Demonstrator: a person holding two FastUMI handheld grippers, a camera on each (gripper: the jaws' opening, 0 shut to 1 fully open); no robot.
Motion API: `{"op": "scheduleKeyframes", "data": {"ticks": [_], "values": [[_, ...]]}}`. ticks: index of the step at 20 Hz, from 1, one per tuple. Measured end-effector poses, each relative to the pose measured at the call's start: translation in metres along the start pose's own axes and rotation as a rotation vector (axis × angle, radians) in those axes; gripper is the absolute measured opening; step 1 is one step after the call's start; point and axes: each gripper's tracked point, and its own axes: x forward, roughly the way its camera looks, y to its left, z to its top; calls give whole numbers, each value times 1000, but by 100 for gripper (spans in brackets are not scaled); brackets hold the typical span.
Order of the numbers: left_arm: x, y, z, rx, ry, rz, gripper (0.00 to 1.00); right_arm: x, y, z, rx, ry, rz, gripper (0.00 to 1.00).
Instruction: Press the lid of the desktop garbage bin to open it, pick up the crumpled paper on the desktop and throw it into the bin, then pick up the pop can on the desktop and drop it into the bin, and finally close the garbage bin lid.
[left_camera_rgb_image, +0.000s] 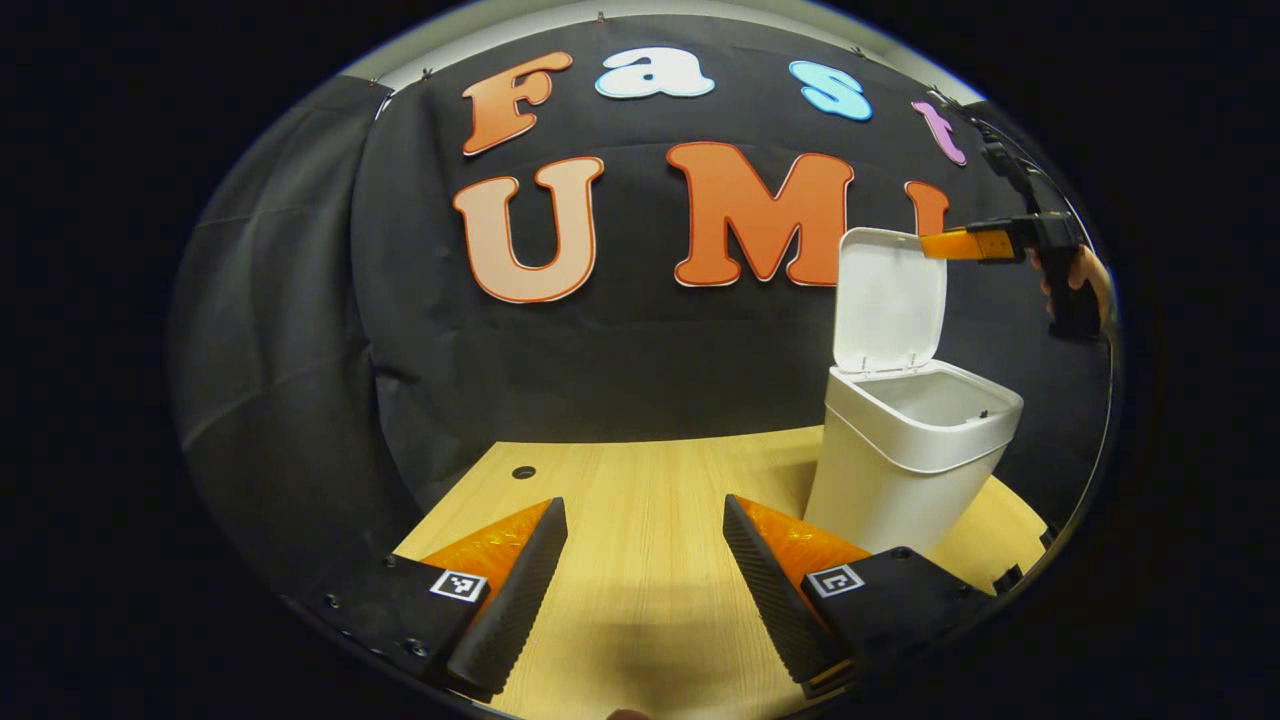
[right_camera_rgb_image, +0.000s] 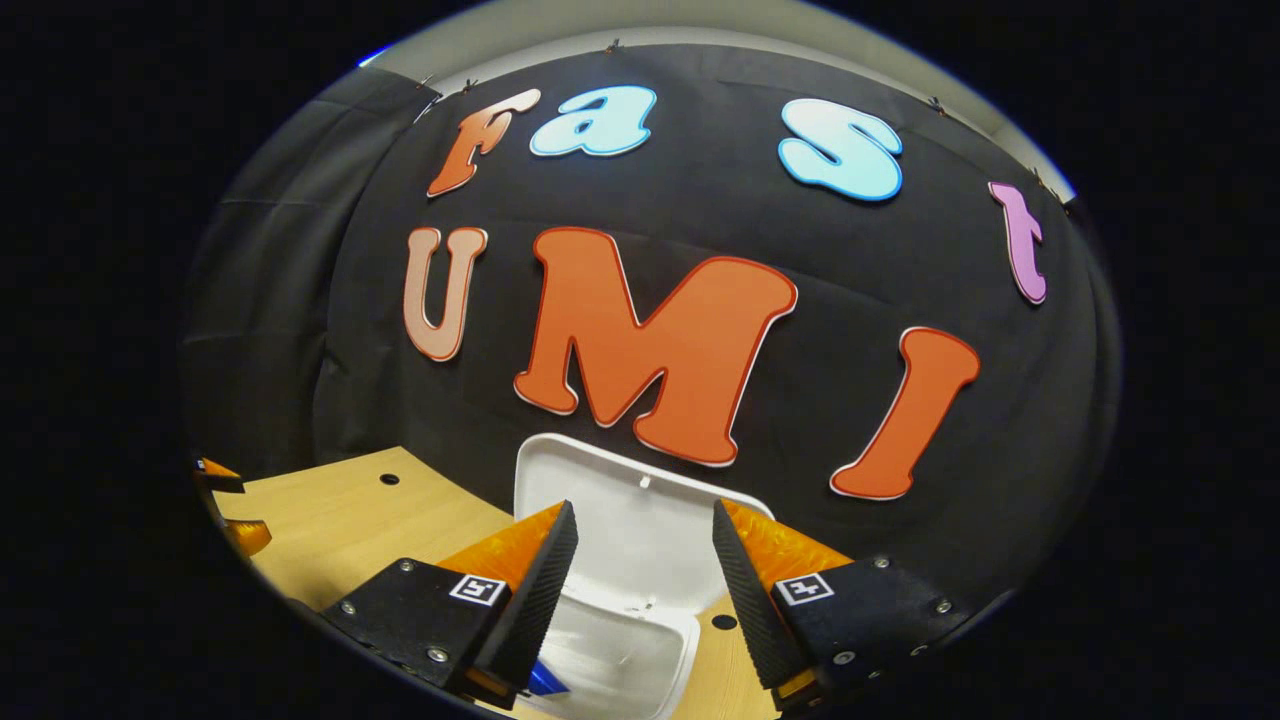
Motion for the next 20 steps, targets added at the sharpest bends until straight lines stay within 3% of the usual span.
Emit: {"op": "scheduleKeyframes", "data": {"ticks": [2, 3, 5, 11, 15, 20], "values": [[0, 10, -1, -10, 1, 17, 100, 12, -5, 18, -4, -27, -13, 83], [-1, 13, -3, -19, 2, 23, 95, 19, -8, 26, -1, -36, -23, 83], [-5, 24, -4, -36, 5, 43, 100, 33, -16, 35, 3, -38, -60, 83], [-11, 57, -5, -55, -3, 96, 100, 59, -7, 19, 26, 36, -63, 83], [-12, 70, -8, -53, 4, 95, 100, 49, -1, 17, 54, 57, -79, 80], [-3, 68, -6, -28, 11, 34, 100, 15, 10, 3, 92, 87, -77, 77]]}}
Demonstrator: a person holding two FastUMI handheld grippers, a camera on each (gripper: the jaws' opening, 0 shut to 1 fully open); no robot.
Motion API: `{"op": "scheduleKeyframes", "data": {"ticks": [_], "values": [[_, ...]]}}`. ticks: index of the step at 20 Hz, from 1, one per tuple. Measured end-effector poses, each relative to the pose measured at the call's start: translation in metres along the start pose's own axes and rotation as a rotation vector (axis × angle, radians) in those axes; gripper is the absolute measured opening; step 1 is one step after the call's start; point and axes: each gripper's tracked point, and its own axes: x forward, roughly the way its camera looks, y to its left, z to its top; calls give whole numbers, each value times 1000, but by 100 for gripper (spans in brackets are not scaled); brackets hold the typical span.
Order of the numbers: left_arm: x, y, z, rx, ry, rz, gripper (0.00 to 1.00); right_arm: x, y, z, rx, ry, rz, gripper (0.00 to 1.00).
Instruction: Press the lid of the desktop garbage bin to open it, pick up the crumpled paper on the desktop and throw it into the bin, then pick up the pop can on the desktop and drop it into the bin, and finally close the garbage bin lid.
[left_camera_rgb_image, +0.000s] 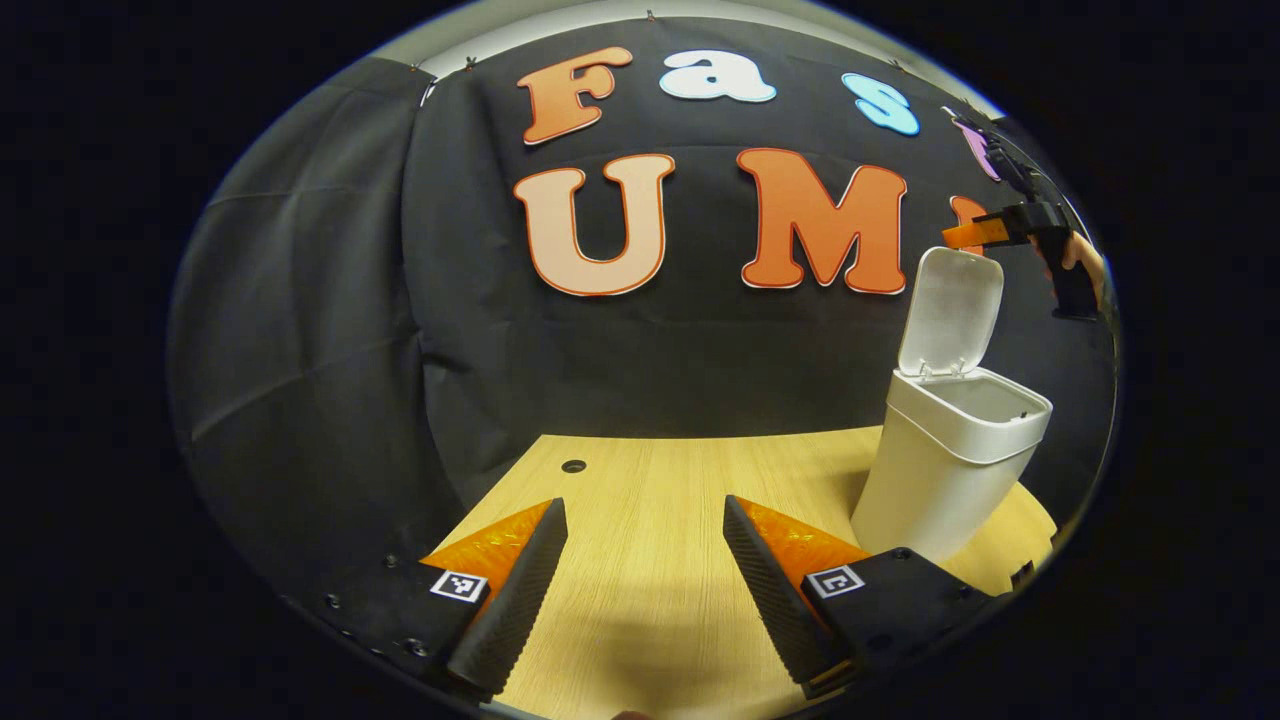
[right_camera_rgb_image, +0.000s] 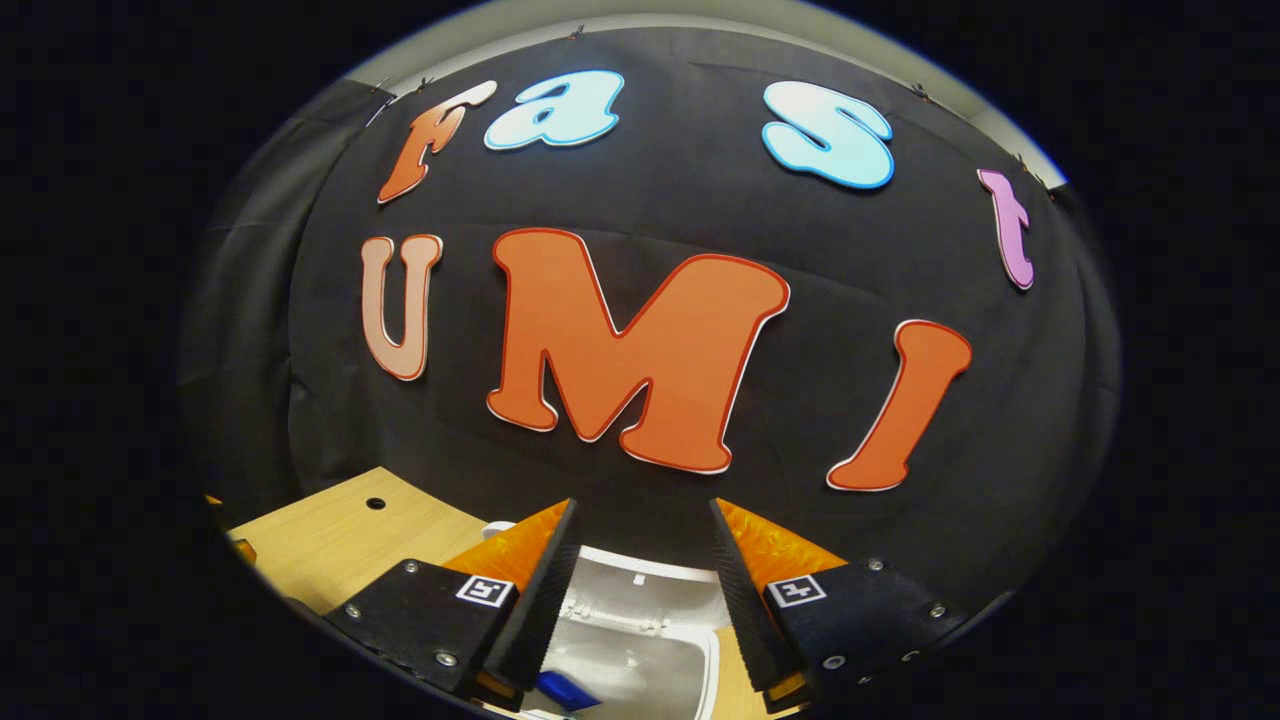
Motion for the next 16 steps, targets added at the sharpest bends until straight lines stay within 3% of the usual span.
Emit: {"op": "scheduleKeyframes", "data": {"ticks": [7, 16], "values": [[11, -19, -13, 28, 30, -88, 100, -46, 12, -56, 42, 120, 5, 77], [22, -35, -7, 44, 23, -142, 100, -74, 37, -137, 36, 257, 1, 77]]}}
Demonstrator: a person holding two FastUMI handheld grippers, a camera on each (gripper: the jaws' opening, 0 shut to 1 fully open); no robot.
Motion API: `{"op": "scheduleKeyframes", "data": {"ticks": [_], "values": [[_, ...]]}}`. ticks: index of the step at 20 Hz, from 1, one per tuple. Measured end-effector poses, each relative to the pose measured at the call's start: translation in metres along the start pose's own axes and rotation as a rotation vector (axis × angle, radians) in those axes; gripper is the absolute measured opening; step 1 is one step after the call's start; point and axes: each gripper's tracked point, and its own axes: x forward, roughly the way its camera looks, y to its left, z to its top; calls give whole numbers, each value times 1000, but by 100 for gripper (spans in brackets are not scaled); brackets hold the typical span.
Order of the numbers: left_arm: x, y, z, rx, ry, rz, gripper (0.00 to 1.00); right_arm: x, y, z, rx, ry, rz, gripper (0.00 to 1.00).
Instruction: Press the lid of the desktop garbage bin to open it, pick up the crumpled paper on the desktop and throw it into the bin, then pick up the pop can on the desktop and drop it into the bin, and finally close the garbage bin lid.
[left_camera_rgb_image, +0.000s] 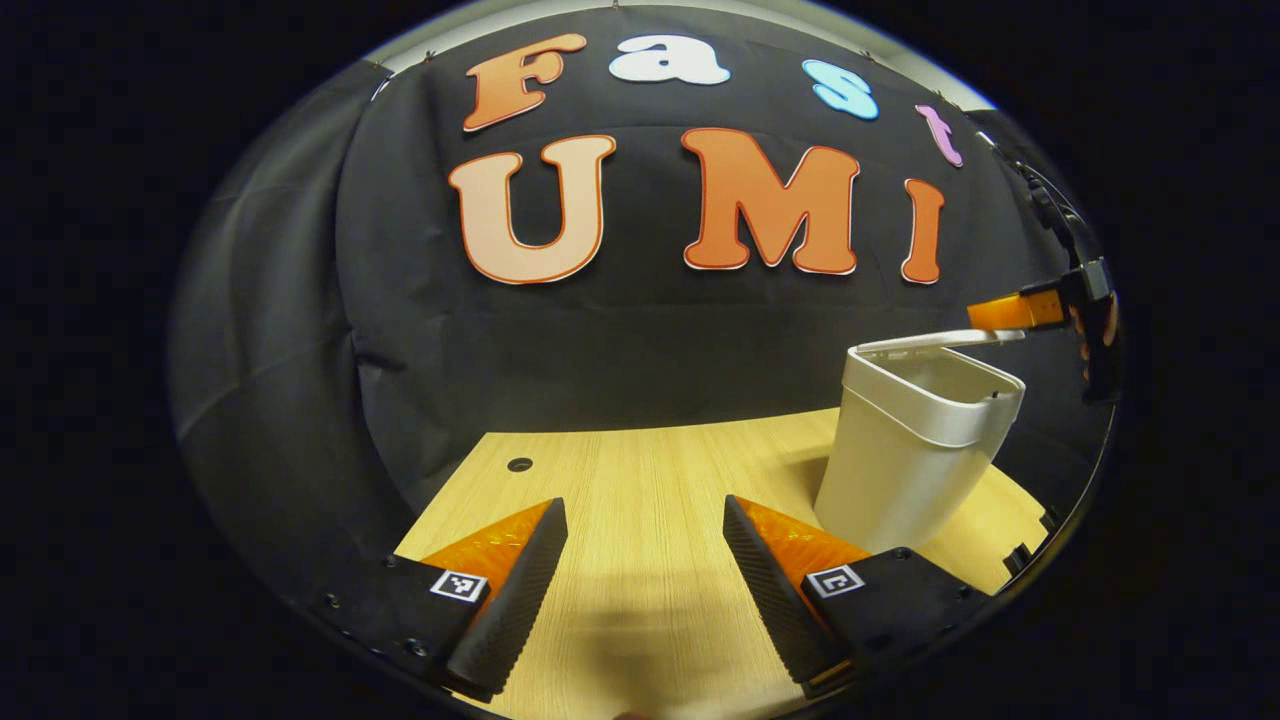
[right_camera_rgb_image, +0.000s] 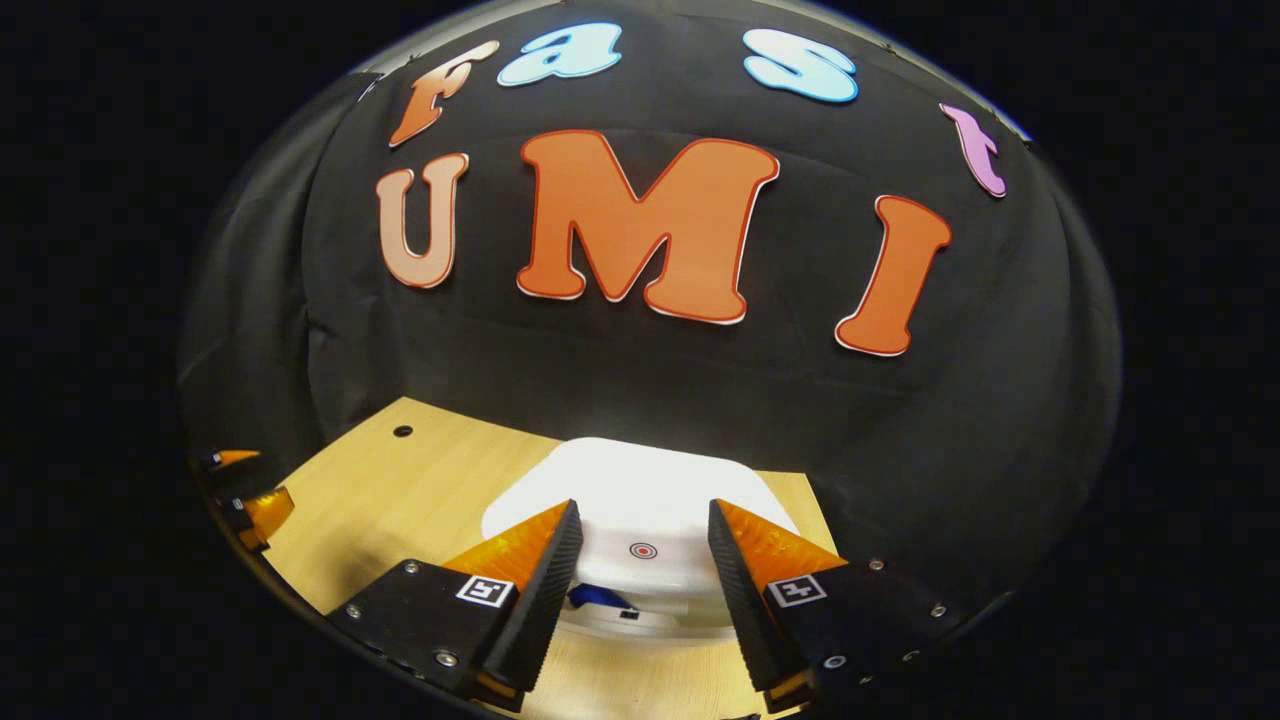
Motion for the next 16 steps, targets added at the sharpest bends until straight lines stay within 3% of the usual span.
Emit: {"op": "scheduleKeyframes", "data": {"ticks": [7, 11, 14, 16], "values": [[2, 6, -1, 33, 5, 1, 100, 0, 12, -41, 56, 67, 11, 77], [3, 7, 1, 46, 7, -9, 100, 0, 10, -41, 145, 44, 25, 75], [6, 6, 3, 48, 9, -15, 100, 2, 13, -44, 116, 35, 2, 68], [6, 5, 2, 47, 11, -24, 100, 2, 16, -42, 132, 32, -6, 72]]}}
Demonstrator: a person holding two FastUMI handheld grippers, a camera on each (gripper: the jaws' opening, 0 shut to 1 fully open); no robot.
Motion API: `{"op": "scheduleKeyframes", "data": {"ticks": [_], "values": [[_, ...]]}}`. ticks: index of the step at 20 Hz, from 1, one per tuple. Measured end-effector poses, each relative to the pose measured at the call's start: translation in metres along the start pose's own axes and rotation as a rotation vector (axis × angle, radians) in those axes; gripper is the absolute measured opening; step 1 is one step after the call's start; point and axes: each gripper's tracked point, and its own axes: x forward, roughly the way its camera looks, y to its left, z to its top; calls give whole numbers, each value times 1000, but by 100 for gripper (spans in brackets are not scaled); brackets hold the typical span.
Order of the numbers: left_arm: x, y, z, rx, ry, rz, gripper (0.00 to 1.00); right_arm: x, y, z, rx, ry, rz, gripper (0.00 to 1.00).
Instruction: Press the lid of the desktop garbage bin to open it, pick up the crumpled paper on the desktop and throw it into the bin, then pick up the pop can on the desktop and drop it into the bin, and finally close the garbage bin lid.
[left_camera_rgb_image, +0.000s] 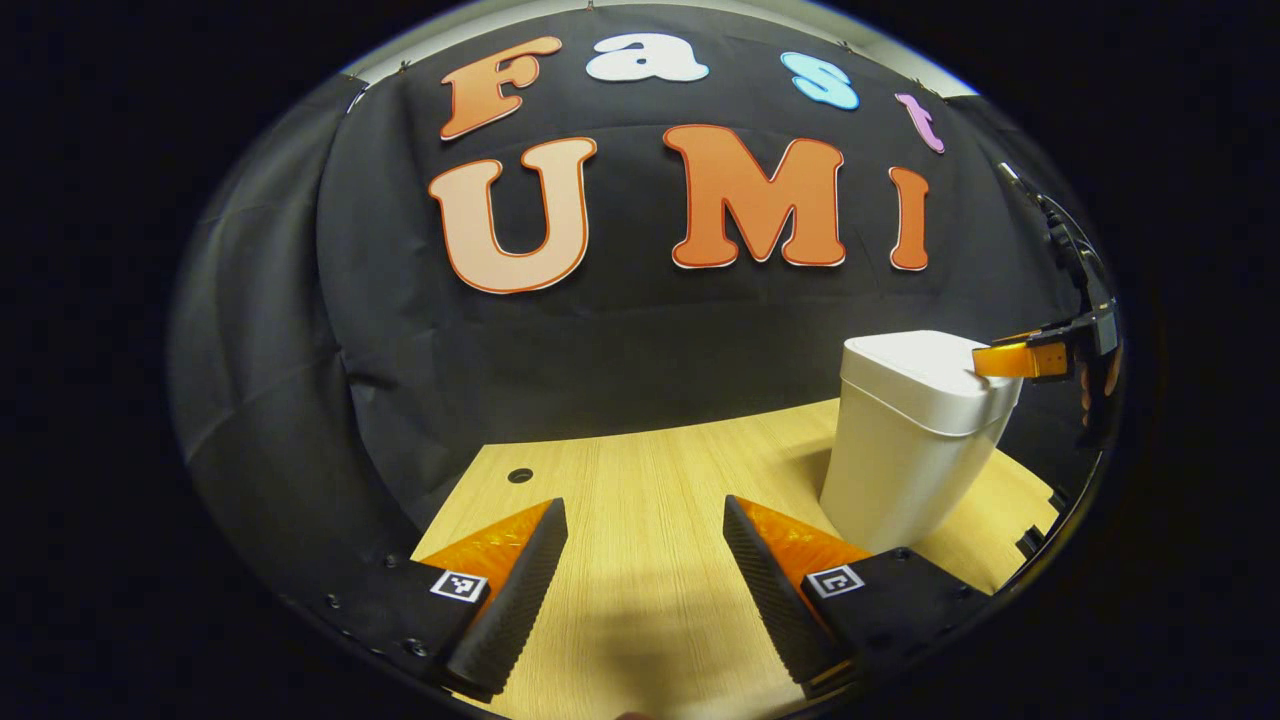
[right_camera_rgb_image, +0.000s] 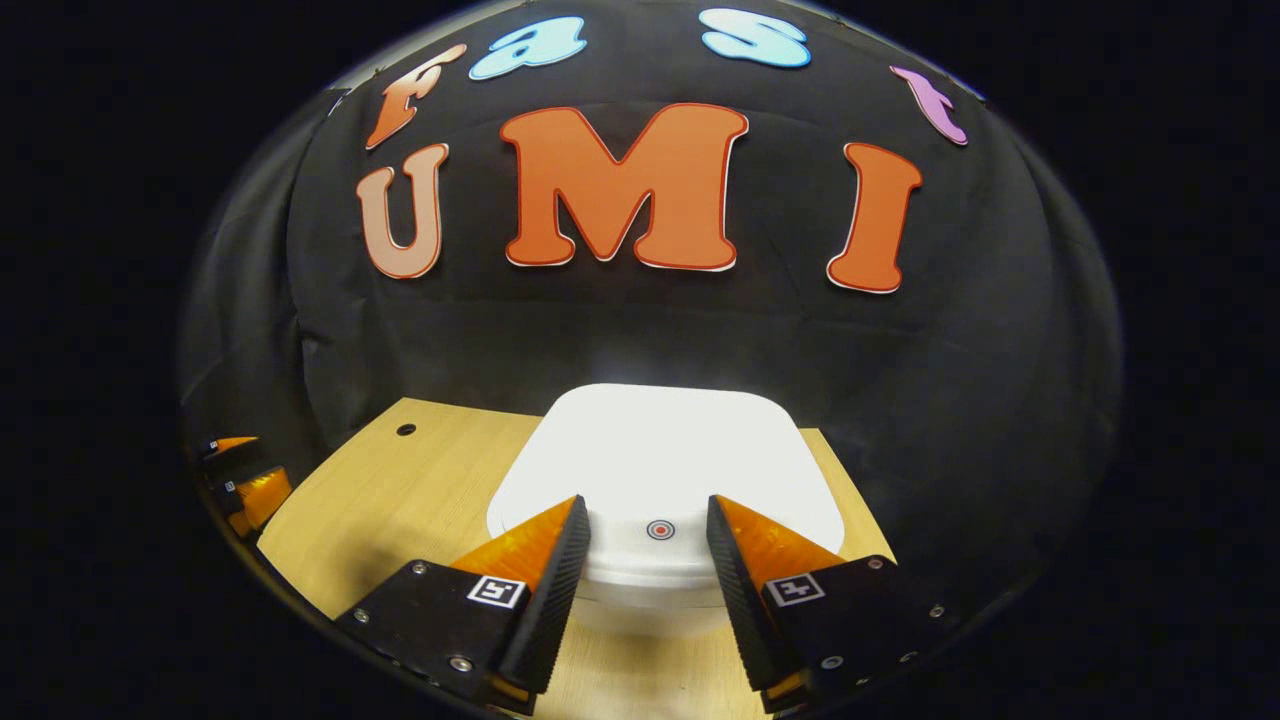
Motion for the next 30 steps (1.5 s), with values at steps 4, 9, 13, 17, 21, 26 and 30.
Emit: {"op": "scheduleKeyframes", "data": {"ticks": [4, 9, 13, 17, 21, 26, 30], "values": [[3, 0, -2, 2, 3, -11, 100, 1, 5, -2, 10, -5, -11, 57], [5, 1, -2, -5, 4, -18, 100, 3, 5, -2, 30, -5, -23, 52], [9, 7, 0, -7, 6, -23, 100, 4, 0, -3, 66, -33, -47, 46], [11, 11, 5, -4, -4, -30, 100, 1, 3, 1, 30, -71, -58, 41], [11, 19, 23, -19, -37, -29, 100, -6, 3, 4, 14, -137, -83, 47], [8, 27, 43, -25, -88, -21, 100, -14, 9, 24, 5, -229, -98, 78], [5, 30, 52, -35, -119, -12, 100, -22, 16, 35, -19, -259, -87, 81]]}}
